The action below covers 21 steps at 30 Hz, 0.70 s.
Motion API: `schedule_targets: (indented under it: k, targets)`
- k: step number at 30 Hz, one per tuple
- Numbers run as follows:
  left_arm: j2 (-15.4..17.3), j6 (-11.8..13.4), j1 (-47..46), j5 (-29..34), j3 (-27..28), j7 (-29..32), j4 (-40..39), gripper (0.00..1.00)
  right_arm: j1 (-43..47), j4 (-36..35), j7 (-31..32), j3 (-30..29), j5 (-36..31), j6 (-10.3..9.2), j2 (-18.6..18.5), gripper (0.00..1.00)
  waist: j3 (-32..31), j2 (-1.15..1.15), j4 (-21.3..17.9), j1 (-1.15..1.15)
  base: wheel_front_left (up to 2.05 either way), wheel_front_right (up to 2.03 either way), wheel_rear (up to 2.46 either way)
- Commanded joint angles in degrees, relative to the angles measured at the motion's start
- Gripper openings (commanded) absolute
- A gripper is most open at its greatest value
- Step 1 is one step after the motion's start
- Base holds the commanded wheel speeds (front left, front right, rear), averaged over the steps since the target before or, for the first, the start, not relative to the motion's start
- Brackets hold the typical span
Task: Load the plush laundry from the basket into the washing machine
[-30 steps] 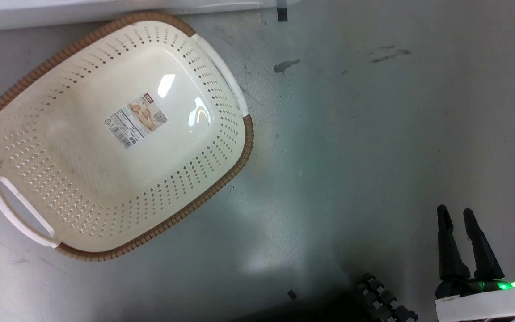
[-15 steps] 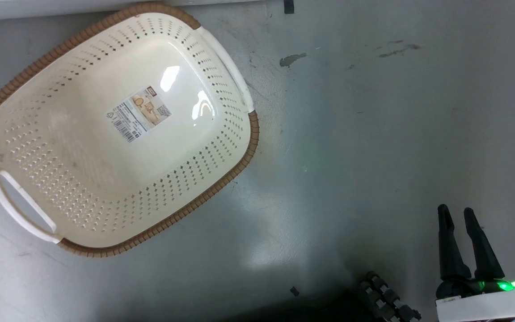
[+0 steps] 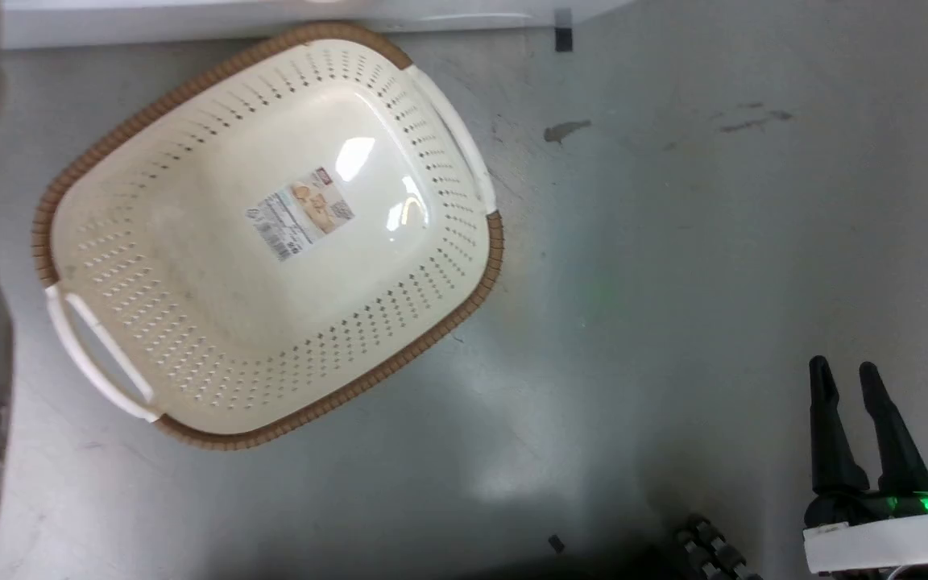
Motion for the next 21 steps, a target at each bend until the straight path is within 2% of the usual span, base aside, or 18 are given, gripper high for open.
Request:
schedule_targets:
  k: [1,6,7,15,20,21]
  targets:
    - [-0.3,-0.3,1.3,-0.2,0.1,-0.3,0.3,1.0,-1.2,-0.4,0.2,-0.3,-0.4,0.03,-0.1,1.0,-0.9,0.0,0.8,0.0,0.0,0.0,0.0]
    - [-2.4,-0.7,3.8,-0.7,0.2,-0.3,0.4,1.0,-2.0,-1.2,1.7,-1.5,-1.2,0.03,-0.1,1.0,-3.0,0.0,2.8,0.0,0.0,0.0,0.0]
    - [-3.5,-0.6,5.9,-0.6,0.4,-0.3,-1.0,1.0,-2.5,-1.6,2.5,-2.0,-1.8,0.03,-0.1,1.0,-4.3,0.0,3.9,0.0,0.0,0.0,0.0]
    - [-6.1,-0.7,13.8,0.2,0.5,-0.3,-4.6,1.0,-3.4,-1.4,4.4,-3.2,-3.0,0.03,-0.1,1.0,-9.2,0.0,6.6,0.0,0.0,0.0,0.0]
    - [-7.5,-1.6,19.4,0.3,0.8,-0.3,-6.7,1.0,-3.3,-1.0,5.4,-3.6,-3.8,0.03,-0.1,1.0,-13.1,0.0,8.3,0.0,0.0,0.0,0.0]
    - [-7.9,-2.2,23.1,0.4,1.0,-0.3,-8.0,1.0,-3.0,-0.6,6.0,-3.8,-4.3,0.03,-0.1,1.0,-16.0,0.0,9.1,0.0,0.0,0.0,0.0]
